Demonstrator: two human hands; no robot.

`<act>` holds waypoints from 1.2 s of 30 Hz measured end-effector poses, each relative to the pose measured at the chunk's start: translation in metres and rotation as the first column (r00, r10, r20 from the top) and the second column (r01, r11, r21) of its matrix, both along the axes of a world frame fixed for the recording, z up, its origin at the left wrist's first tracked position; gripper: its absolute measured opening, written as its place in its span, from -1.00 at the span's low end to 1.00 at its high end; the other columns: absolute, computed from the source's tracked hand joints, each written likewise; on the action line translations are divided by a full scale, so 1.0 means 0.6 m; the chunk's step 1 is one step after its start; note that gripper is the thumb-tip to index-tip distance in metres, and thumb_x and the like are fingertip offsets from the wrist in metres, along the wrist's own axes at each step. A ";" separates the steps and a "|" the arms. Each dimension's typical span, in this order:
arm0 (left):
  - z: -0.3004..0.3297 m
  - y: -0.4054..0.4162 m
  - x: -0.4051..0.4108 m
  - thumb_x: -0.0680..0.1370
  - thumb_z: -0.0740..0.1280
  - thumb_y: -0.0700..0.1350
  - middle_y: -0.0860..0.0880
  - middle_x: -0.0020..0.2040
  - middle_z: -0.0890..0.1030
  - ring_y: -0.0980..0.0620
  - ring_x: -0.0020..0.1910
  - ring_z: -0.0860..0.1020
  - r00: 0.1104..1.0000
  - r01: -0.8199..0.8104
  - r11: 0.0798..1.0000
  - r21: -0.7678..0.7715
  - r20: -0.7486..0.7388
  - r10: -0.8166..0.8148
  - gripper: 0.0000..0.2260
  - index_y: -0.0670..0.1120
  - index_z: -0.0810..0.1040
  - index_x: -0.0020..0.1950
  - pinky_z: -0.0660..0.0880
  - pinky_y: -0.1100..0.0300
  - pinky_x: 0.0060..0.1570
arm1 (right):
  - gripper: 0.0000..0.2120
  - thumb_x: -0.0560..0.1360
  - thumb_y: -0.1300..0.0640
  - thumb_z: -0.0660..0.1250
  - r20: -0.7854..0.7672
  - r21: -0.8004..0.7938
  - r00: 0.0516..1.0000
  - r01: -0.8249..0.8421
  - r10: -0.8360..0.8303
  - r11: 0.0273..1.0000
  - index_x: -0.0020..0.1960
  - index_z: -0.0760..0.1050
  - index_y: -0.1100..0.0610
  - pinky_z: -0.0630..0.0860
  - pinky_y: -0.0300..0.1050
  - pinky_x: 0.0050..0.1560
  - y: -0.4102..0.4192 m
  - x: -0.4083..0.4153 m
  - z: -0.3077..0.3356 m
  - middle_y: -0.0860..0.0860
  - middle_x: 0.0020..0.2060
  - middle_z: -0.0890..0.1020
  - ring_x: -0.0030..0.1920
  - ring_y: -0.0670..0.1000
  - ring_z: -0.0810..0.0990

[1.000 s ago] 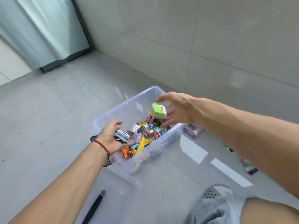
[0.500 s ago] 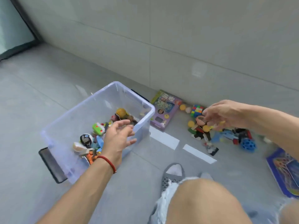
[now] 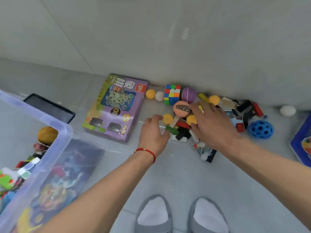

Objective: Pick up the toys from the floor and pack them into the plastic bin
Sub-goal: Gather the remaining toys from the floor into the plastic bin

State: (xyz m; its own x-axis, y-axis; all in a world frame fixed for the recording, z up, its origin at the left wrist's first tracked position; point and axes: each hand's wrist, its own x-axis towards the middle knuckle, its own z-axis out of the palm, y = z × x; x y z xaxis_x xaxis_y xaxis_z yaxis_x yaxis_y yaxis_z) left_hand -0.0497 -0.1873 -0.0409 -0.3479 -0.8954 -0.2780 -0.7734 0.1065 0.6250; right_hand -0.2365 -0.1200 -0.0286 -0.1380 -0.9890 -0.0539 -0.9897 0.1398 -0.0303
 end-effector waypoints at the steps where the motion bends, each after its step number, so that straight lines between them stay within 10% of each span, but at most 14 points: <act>1: -0.019 -0.017 -0.015 0.50 0.42 -0.07 -0.11 0.27 0.48 -0.10 0.25 0.47 1.000 0.005 0.999 -0.052 0.018 -0.004 -0.56 -0.03 0.40 0.36 0.47 0.02 0.22 | -0.51 0.52 -0.02 0.31 -0.013 -0.049 0.999 -0.043 0.042 0.998 0.42 0.35 0.05 0.50 0.14 0.01 -0.020 0.000 -0.013 0.15 0.23 0.46 0.14 0.24 0.51; 8: -0.078 -0.047 -0.051 0.55 0.38 -0.06 -0.14 0.16 0.48 -0.17 0.17 0.46 0.998 0.033 0.981 -0.190 0.062 -0.021 -0.65 -0.03 0.48 0.32 0.49 -0.01 0.07 | -0.48 0.38 0.29 0.44 -0.115 -0.018 0.989 -0.099 0.096 0.995 0.31 0.40 0.13 0.45 0.09 -0.04 -0.086 0.024 -0.061 0.17 0.15 0.48 0.10 0.25 0.49; 13: -0.062 -0.047 -0.056 0.50 0.42 0.03 -0.01 0.08 0.58 -0.02 0.04 0.54 0.999 -0.046 0.974 -0.221 -0.029 0.041 -0.70 -0.01 0.53 0.19 0.53 0.08 -0.02 | -0.64 0.43 0.12 0.39 0.118 -0.230 0.993 0.012 0.015 0.973 0.21 0.44 0.04 0.50 0.09 -0.09 -0.073 0.007 -0.028 0.07 0.05 0.53 0.00 0.17 0.50; 16: -0.008 -0.015 -0.060 0.52 0.38 0.05 0.01 -0.03 0.65 -0.04 -0.07 0.64 0.804 -0.396 0.895 0.206 -0.394 0.446 -0.84 0.05 0.49 0.03 0.62 0.00 -0.04 | -0.71 0.47 -0.06 0.43 0.689 -0.203 0.704 0.413 -0.169 0.888 0.11 0.43 -0.05 0.52 -0.10 -0.15 -0.022 0.017 0.013 -0.10 -0.02 0.56 -0.04 -0.08 0.54; 19: 0.031 0.028 -0.070 0.59 0.29 0.04 -0.18 0.07 0.68 -0.16 0.03 0.66 0.416 -0.199 0.530 0.824 -0.419 0.807 -0.79 -0.08 0.54 0.10 0.61 -0.11 0.02 | -0.60 0.41 -0.14 0.52 0.842 -0.052 0.516 0.362 -0.154 0.931 0.16 0.47 -0.11 0.58 -0.21 -0.10 0.027 0.047 0.033 -0.19 -0.01 0.59 -0.03 -0.17 0.60; 22: 0.030 0.053 -0.051 0.57 0.28 0.08 -0.30 0.15 0.63 -0.25 0.16 0.61 0.288 0.033 0.332 0.943 -0.328 0.900 -0.62 -0.20 0.55 0.19 0.53 -0.19 0.16 | -0.60 0.48 -0.17 0.43 0.808 -0.146 0.589 0.185 0.009 0.972 0.26 0.54 -0.06 0.57 -0.15 0.06 0.059 0.075 0.019 -0.18 0.10 0.58 0.10 -0.15 0.57; 29: 0.021 0.035 -0.019 0.51 0.34 0.02 -0.25 -0.22 0.58 -0.16 -0.30 0.54 0.361 -0.200 0.383 0.902 -0.295 0.884 -0.76 -0.12 0.47 0.04 0.61 -0.02 -0.18 | -0.46 0.49 -0.16 0.40 0.265 -0.163 0.945 0.241 -0.193 0.957 0.37 0.40 0.07 0.48 0.22 0.19 -0.018 0.011 -0.051 0.16 0.36 0.39 0.35 0.24 0.35; 36: 0.029 0.033 -0.014 0.52 0.33 0.11 -0.24 -0.25 0.60 -0.17 -0.34 0.56 0.415 -0.157 0.395 0.905 -0.303 0.858 -0.64 -0.19 0.55 0.04 0.61 -0.03 -0.19 | -0.55 0.51 -0.13 0.34 0.065 -0.055 0.996 0.064 -0.061 0.996 0.28 0.41 0.11 0.51 0.25 -0.01 -0.031 -0.011 -0.095 0.20 0.22 0.40 0.28 0.30 0.35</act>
